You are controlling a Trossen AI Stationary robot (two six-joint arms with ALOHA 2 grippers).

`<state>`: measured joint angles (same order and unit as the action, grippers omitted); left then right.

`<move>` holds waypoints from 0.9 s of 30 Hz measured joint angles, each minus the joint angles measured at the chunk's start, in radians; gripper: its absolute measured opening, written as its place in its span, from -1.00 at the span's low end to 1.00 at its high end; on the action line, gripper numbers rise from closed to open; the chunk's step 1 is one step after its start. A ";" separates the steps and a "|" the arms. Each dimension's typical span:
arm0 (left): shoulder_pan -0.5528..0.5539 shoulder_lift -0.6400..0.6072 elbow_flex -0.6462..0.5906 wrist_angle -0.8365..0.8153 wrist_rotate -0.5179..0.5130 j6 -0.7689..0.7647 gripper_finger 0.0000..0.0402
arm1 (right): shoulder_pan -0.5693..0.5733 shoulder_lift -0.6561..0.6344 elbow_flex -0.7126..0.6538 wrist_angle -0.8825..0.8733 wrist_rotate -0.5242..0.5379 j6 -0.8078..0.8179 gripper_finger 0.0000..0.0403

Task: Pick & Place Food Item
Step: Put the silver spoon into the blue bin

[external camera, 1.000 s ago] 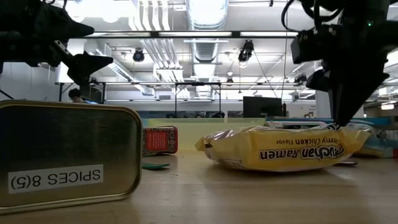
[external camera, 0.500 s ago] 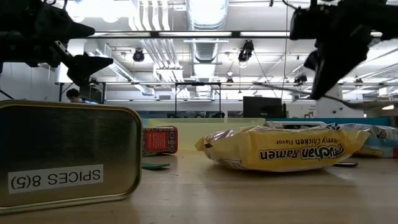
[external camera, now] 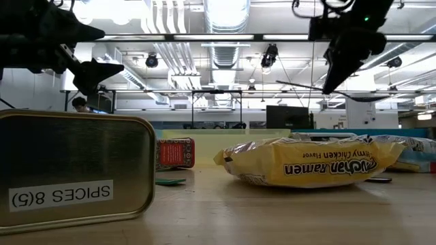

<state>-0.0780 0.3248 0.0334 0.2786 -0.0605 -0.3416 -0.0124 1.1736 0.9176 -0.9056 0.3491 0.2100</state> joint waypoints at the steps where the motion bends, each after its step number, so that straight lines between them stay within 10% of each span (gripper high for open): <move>1: 0.000 0.000 0.000 -0.001 0.000 0.000 0.90 | -0.037 0.000 0.001 -0.015 -0.010 -0.030 -0.93; 11: 0.000 0.000 0.000 -0.009 0.000 0.001 0.90 | -0.338 -0.001 -0.086 -0.036 -0.173 -0.181 -0.93; 27: 0.001 0.000 0.000 -0.011 0.000 0.004 0.90 | -0.402 0.055 -0.221 0.138 -0.238 -0.171 -0.93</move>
<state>-0.0772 0.3248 0.0338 0.2679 -0.0605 -0.3378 -0.4145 1.2289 0.6967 -0.7678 0.1116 0.0391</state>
